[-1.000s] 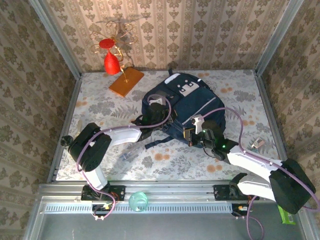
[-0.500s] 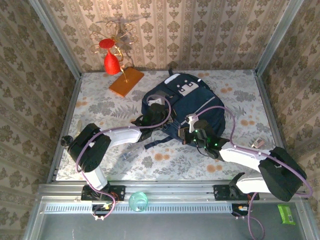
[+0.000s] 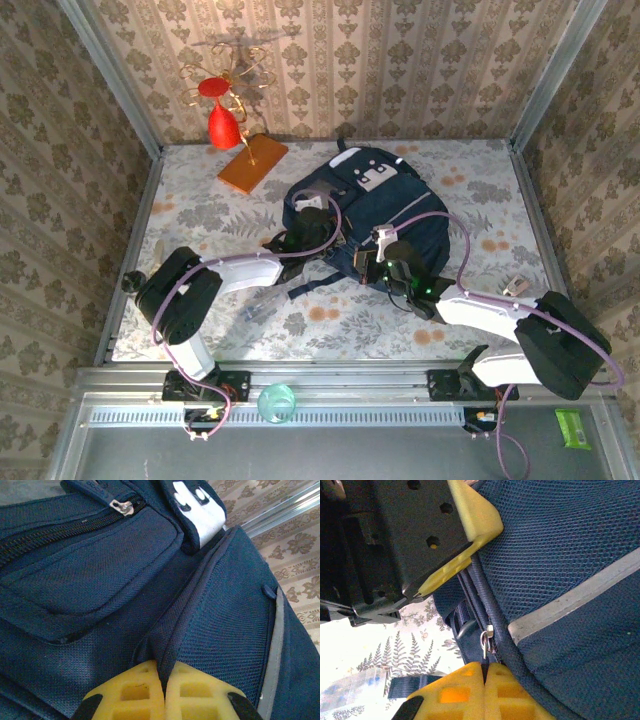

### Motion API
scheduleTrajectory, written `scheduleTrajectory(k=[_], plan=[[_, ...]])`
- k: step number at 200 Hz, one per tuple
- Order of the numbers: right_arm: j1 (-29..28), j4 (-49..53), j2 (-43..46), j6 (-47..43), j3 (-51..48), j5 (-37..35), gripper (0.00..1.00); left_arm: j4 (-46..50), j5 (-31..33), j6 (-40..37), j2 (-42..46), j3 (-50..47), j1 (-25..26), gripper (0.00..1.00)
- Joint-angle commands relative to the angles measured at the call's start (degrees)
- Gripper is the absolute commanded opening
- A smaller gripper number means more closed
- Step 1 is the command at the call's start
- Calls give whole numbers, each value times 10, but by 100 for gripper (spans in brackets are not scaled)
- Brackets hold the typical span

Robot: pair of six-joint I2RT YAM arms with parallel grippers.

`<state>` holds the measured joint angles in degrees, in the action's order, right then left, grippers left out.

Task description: Pack books, pencil case, and school supplies into a backpack

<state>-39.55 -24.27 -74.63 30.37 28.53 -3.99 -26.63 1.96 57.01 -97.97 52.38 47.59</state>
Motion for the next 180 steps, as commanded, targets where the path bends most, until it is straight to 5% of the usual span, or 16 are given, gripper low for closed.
scheduleTrajectory(k=[1,56,86,126,180], plan=[[-6,-91,-5,6,46,-15,0,-25,-55,9,20,-6,27,0],[-5,-94,-39,5,62,-19,0,-27,-57,6,30,-12,28,0],[2,-53,-12,-11,51,-2,9,-28,-65,1,34,-19,9,0],[24,136,103,-36,27,17,30,-2,-134,-34,56,-26,-55,0],[136,385,272,-89,54,13,49,89,-233,-117,98,-20,-135,0]])
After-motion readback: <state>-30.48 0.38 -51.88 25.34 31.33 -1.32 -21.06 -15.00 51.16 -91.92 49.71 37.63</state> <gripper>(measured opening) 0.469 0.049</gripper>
